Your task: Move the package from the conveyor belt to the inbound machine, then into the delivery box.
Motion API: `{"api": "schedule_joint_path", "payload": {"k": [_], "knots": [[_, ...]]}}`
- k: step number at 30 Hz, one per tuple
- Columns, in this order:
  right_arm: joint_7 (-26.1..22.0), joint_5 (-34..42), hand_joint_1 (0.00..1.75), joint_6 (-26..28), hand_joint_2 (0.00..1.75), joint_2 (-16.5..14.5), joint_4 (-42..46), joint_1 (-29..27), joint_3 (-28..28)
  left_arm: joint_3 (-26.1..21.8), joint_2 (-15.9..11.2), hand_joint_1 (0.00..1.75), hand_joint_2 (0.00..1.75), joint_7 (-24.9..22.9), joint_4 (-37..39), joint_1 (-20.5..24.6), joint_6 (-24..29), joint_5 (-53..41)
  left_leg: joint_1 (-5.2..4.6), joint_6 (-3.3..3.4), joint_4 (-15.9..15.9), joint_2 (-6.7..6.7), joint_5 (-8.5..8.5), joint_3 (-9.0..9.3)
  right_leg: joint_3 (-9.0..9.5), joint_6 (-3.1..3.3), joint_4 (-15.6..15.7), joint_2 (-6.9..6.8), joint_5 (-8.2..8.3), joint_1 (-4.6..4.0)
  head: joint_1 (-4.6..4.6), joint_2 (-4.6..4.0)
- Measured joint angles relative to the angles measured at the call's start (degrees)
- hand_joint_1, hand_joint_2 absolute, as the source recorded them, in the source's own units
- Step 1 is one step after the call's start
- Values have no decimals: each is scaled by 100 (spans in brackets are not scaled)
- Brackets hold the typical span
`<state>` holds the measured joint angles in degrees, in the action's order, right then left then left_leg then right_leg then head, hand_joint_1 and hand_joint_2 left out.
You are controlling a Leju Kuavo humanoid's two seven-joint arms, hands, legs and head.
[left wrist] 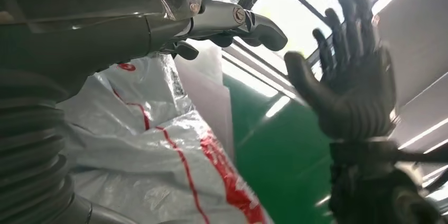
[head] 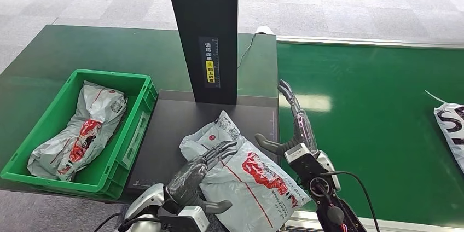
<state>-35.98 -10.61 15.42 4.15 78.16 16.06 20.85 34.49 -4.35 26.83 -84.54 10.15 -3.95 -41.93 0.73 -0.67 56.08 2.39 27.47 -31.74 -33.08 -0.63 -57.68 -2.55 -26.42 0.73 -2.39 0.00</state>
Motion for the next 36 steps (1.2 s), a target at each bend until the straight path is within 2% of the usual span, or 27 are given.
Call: {"api": "schedule_joint_path", "payload": {"k": [4,6,12,18,19,22,23,25,36], "knots": [[49,-128,0,49,175,-43,0,0,0,313,-20,0,175,-946,425,161,-416,-1061,0,0,0,2,0,1,1,0,0,1,0,0,-1,0],[85,-196,0,67,175,-83,0,1,-1,433,8,0,175,-1251,731,229,-440,-1400,0,0,0,2,0,2,1,0,0,1,1,0,-1,0],[132,-277,0,73,175,-157,-3,22,-14,560,167,0,175,-1610,1326,433,-463,-1847,0,0,-1,-2,0,11,17,0,0,-2,0,1,0,0],[161,-309,0,73,175,-193,-8,45,-42,551,304,0,175,-1768,1527,507,-464,-2008,-1,2,-2,-4,1,31,45,-1,2,-4,0,5,0,0],[165,-313,0,73,175,-196,-9,46,-45,544,325,11,175,-1795,1545,510,-464,-2025,-1,3,-2,-4,1,35,51,-1,2,-4,0,5,0,0],[173,-323,0,73,175,-203,-9,46,-54,499,382,135,175,-1803,1582,509,-441,-2045,-1,3,-2,-4,0,44,61,-1,2,-4,1,5,1,0],[174,-325,0,73,175,-204,-9,46,-57,480,397,168,175,-1769,1587,505,-408,-2033,-1,4,-2,-4,-1,45,62,-2,2,-4,2,5,0,0],[175,-327,0,73,175,-205,-9,43,-70,437,413,175,175,-1669,1585,496,-301,-1996,-1,5,-2,-4,-3,50,62,-3,2,-4,3,5,0,0],[175,-326,0,48,175,-179,42,-43,-138,185,381,175,175,-1009,1281,380,481,-1692,-1,6,-1,-1,-4,37,38,-3,2,-2,4,4,0,0]]}}
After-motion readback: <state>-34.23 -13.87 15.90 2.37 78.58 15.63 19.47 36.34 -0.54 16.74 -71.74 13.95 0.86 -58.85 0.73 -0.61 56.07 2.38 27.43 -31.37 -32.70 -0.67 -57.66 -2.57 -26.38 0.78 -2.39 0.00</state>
